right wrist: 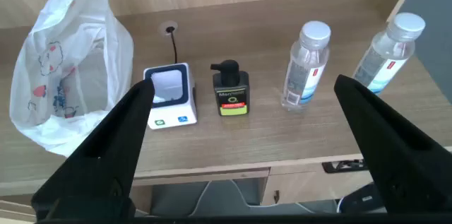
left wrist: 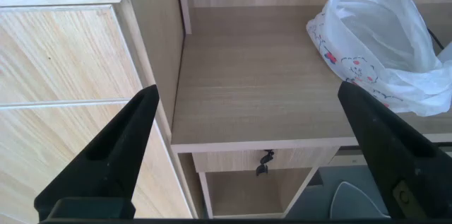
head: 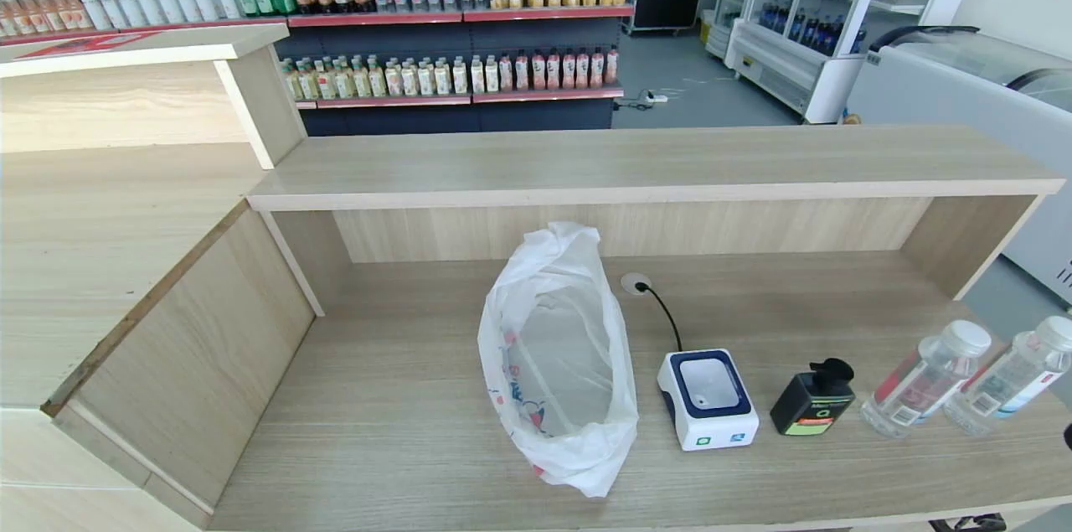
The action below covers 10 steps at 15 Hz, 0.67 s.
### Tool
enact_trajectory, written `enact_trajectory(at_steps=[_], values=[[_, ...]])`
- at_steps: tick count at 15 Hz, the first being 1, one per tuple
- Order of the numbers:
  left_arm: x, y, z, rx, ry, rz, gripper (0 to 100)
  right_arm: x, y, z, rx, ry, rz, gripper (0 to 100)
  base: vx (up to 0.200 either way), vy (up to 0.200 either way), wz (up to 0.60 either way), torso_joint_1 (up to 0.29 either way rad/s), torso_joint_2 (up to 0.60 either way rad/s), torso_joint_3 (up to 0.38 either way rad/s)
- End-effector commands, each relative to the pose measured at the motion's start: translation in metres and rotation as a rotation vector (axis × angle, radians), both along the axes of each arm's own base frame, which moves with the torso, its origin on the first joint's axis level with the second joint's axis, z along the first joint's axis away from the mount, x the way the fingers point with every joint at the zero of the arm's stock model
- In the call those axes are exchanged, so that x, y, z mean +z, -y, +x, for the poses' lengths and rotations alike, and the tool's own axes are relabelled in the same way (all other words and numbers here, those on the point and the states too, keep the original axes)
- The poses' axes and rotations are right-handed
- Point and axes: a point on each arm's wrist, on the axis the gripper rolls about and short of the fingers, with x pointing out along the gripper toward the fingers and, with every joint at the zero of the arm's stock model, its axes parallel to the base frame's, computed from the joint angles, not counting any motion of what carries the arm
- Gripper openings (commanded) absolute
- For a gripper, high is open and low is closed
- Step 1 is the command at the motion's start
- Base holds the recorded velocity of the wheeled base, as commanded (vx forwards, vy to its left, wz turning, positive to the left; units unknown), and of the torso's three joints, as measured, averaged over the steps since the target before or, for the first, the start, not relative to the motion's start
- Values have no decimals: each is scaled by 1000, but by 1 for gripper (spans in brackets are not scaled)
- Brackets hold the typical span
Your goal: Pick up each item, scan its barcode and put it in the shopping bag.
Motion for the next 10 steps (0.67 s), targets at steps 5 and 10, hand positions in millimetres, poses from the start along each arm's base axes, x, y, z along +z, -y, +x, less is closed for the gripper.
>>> enact_trajectory(at_steps=[5,10], values=[[0,0,0,0,-1,0,100,-15,16,138,97,-314,-76,100,0,0,0,0,0,0],[0,0,0,0,-1,0,100,-49,28,158,150,-477,-105,100,0,0,0,0,0,0]])
